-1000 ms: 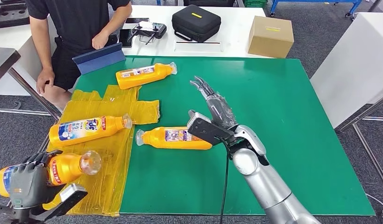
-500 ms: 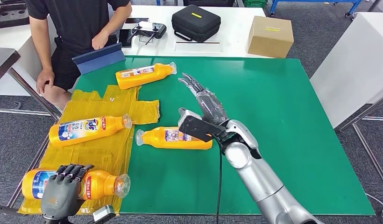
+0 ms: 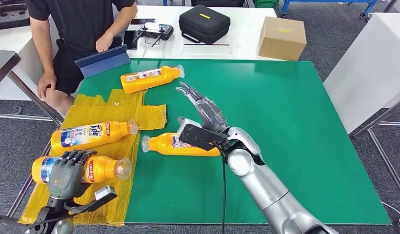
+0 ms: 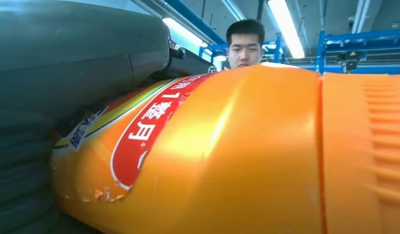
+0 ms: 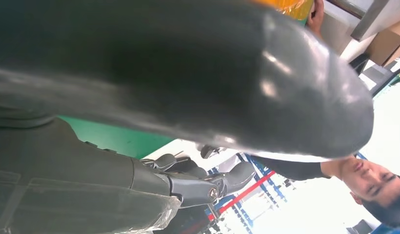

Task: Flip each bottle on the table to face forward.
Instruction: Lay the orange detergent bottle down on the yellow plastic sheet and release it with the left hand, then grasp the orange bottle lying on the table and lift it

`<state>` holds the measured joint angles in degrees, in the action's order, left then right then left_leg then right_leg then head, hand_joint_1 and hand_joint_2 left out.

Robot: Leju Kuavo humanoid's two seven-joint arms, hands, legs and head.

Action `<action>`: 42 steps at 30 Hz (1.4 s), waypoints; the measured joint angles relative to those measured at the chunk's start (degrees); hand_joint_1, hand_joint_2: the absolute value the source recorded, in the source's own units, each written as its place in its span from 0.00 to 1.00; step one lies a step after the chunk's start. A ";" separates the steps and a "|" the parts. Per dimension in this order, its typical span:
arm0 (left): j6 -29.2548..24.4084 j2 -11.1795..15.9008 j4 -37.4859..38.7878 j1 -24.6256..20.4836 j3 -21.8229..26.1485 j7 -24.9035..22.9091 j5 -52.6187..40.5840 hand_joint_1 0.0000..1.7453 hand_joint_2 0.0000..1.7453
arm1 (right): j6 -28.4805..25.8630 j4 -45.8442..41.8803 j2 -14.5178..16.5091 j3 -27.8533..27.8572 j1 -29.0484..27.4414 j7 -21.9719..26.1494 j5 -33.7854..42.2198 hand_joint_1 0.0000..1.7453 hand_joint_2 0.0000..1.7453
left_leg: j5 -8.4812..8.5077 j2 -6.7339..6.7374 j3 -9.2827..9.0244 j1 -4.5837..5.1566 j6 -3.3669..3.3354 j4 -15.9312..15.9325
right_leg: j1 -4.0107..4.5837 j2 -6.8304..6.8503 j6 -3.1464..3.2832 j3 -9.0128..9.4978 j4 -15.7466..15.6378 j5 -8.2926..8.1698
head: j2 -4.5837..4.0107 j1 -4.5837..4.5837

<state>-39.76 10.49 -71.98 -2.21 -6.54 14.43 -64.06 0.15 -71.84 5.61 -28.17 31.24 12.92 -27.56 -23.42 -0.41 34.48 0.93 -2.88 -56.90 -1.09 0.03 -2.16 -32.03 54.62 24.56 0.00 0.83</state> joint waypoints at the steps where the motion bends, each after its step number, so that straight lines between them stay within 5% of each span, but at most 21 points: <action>1: 0.00 -0.10 0.58 -0.36 0.13 0.05 0.01 1.00 1.00 | 0.00 0.08 0.01 -0.08 0.01 0.00 0.01 0.00 0.00 | 0.00 0.00 0.00 0.00 0.00 0.00 | 0.00 0.00 0.00 0.00 0.00 0.00 | 0.00 0.00; 4: -0.01 -0.43 2.35 -1.43 0.77 0.44 0.05 0.97 1.00 | 0.00 0.31 0.01 -0.32 0.06 0.00 0.11 0.00 0.00 | 0.00 -0.02 0.03 0.01 0.00 -0.01 | -0.01 0.01 0.00 -0.02 -0.01 0.00 | 0.00 -0.01; 6: -0.02 -0.69 4.11 -2.52 1.70 1.40 0.36 0.49 1.00 | 0.02 0.52 0.00 -0.52 0.22 -0.01 0.37 0.00 0.00 | 0.00 -0.03 0.04 0.01 0.00 -0.01 | -0.01 0.01 0.00 -0.03 -0.01 0.00 | 0.00 -0.01; 8: -0.02 -0.87 6.31 -3.92 2.88 2.80 0.79 0.01 0.50 | 0.04 0.87 -0.01 -0.81 0.54 0.00 0.87 0.00 0.00 | 0.00 -0.02 0.03 0.01 0.00 0.00 | -0.01 0.01 0.00 -0.03 -0.01 0.00 | 0.00 0.00; 10: -0.02 -0.99 8.67 -5.32 3.96 4.59 1.42 0.00 0.00 | 0.06 1.31 -0.04 -1.09 0.92 0.11 1.51 0.00 0.00 | 0.00 -0.02 0.02 0.01 0.00 0.00 | 0.00 0.01 0.00 -0.03 -0.01 0.00 | 0.00 0.00; 35: -0.17 -1.52 17.05 -9.86 6.03 11.87 6.47 0.00 0.00 | -0.54 4.39 -1.57 -4.40 3.71 -0.80 4.93 0.00 0.00 | 0.02 0.04 -0.01 0.00 0.00 -0.01 | 0.00 -0.01 0.11 -0.03 0.02 -0.07 | 0.00 0.00; 40: 1.07 -1.82 16.12 -9.71 5.41 15.99 19.81 0.00 0.00 | -1.29 4.57 -1.71 -4.69 3.67 -1.70 2.97 0.00 0.00 | 0.01 0.06 -0.01 0.00 0.00 -0.01 | 0.00 -0.01 0.11 -0.02 0.02 -0.07 | 0.00 0.00; 42: 5.54 -1.66 11.80 -7.94 5.12 16.74 34.19 0.00 0.00 | -1.74 4.90 -2.03 -4.83 3.61 -2.13 1.09 0.00 0.50 | 0.01 0.12 0.00 0.00 0.00 0.00 | -0.01 -0.03 0.11 -0.02 0.03 -0.07 | 0.00 -0.01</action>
<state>-34.21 8.83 -60.18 -10.14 -1.42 31.17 -29.87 -1.59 -66.94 3.58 -33.00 34.85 10.79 -26.46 -23.41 -0.29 34.48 0.92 -2.88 -56.90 -1.10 0.00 -2.05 -32.05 54.65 24.49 0.00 0.82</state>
